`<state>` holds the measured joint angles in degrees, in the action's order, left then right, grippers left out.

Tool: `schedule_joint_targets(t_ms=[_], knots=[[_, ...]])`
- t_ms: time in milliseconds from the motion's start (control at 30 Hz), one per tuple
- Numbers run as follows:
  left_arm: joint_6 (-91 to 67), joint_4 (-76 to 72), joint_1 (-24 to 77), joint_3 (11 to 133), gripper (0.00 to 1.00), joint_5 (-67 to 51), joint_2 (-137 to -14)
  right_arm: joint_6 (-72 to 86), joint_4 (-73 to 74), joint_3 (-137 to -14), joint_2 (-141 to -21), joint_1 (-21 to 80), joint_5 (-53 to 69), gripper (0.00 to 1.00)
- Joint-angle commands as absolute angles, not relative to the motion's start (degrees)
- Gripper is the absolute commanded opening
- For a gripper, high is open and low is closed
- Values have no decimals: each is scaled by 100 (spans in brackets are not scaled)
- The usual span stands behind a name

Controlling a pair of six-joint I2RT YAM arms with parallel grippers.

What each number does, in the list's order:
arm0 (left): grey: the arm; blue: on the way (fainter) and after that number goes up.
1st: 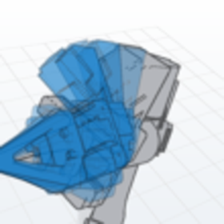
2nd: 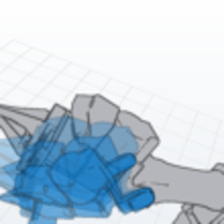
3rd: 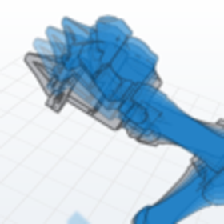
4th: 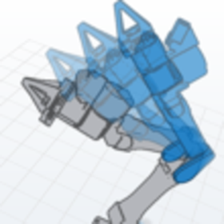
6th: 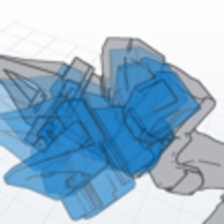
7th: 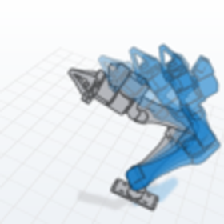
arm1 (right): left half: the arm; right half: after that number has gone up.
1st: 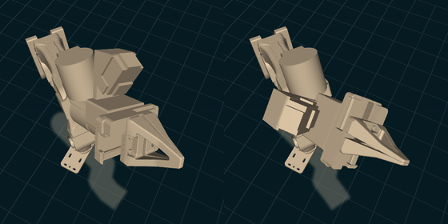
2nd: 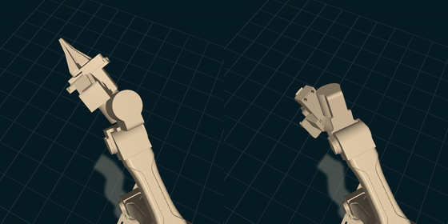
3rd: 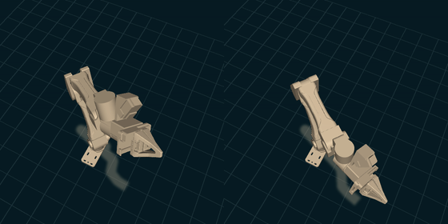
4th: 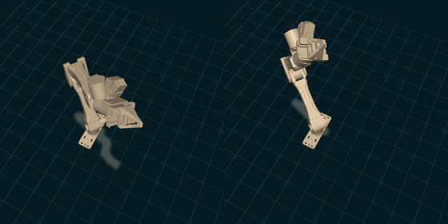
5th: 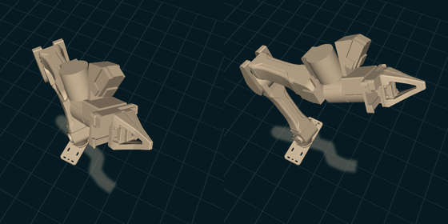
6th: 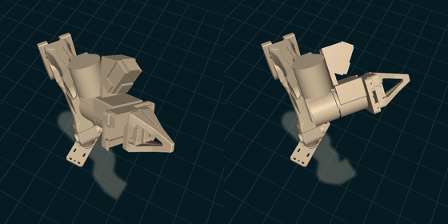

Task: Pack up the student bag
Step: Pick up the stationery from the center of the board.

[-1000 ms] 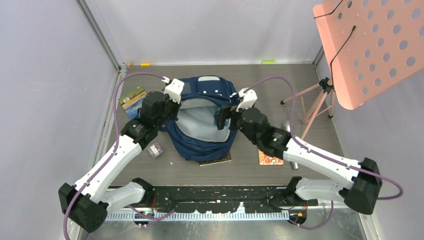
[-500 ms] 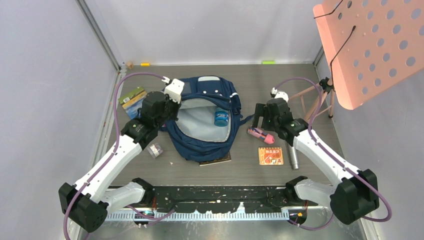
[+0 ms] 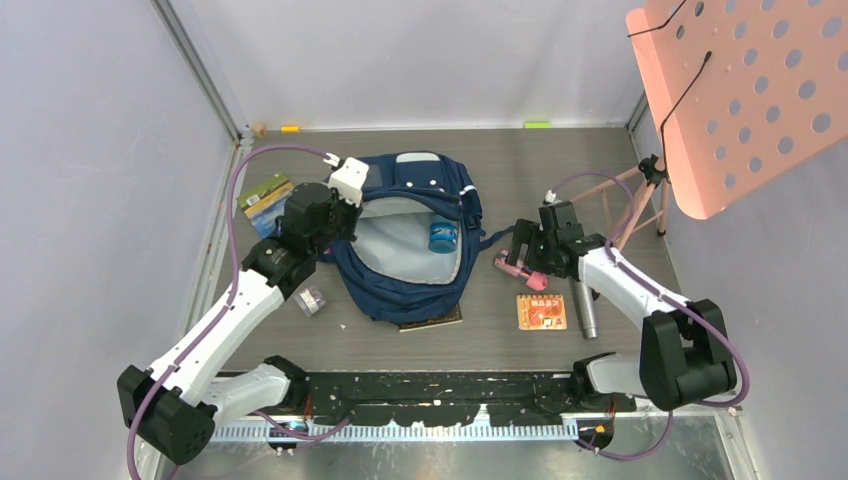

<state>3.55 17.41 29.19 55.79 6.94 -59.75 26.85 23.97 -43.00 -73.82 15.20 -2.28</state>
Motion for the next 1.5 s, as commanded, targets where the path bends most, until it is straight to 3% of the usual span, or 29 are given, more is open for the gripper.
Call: schedule_joint_targets(t_ms=[0, 300, 567, 767, 1033, 1233, 1467], knots=[[335, 1366, 2926, 5704, 0, 757, -5888, 2539, 1747, -4183, -7630, 1521, 698, 90], [309, 1370, 2927, 5711, 0, 678, -5894, 2950, 1859, -3958, -7528, 1653, 1009, 85], [282, 1380, 2928, 5721, 0, 642, -5913, 3022, 2312, -4133, -7809, 2487, -207, 84], [295, 1380, 2928, 5719, 0, 667, -5902, 3144, 2363, -4496, -8228, 2678, -1196, 76], [339, 1389, 2927, 5713, 0, 718, -5898, 2748, 2247, -4952, -8884, 2836, -955, 70], [370, 1395, 2927, 5717, 0, 747, -5891, 2795, 2392, -5003, -8980, 2887, -930, 56], [374, 1389, 2929, 5722, 0, 732, -5878, 2795, 2680, -4928, -8602, 2891, -1145, 19]])
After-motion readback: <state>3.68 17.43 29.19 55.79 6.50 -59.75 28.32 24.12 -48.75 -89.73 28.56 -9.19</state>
